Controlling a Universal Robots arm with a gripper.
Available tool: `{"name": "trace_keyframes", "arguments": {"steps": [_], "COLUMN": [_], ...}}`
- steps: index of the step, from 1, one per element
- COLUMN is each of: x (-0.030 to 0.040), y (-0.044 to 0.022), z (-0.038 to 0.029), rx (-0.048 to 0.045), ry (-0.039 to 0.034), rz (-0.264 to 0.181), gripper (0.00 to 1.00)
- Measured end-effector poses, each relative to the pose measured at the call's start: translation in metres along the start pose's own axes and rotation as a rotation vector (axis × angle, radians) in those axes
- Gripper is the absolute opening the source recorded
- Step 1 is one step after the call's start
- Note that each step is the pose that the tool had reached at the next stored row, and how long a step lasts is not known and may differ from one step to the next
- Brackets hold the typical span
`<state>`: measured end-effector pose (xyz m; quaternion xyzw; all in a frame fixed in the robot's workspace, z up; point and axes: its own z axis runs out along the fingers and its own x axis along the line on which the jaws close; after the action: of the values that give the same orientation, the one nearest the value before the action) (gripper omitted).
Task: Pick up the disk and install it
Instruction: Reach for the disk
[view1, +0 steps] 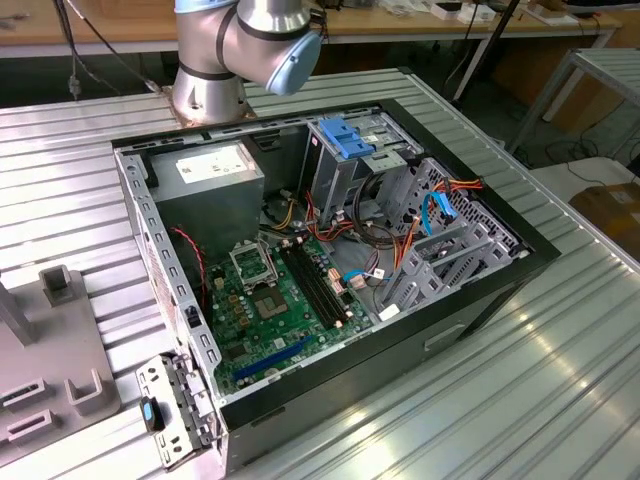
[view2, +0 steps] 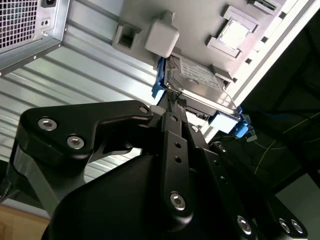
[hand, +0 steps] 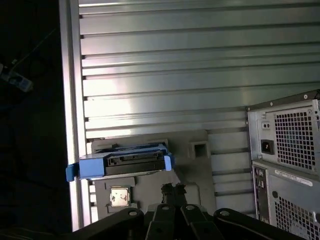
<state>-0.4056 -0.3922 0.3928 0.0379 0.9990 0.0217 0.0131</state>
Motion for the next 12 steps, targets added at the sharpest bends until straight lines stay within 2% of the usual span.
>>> {"name": "trace_keyframes", "arguments": {"steps": [3, 5, 7, 12], "x": [0.0166, 0.0238, 0.0340, 0.0499], "y": [-0.0011, -0.0016, -0.0023, -0.0034], "z": [-0.0004, -0.0005, -0.0007, -0.0010], "rx": [-0.0001, 0.0000, 0.0000, 0.0000], "ry": [0.0000, 0.0000, 0.0000, 0.0000], "rz": [0.000, 0.000, 0.000, 0.000], "gripper": [0.11, 0.11, 0.11, 0.11]}}
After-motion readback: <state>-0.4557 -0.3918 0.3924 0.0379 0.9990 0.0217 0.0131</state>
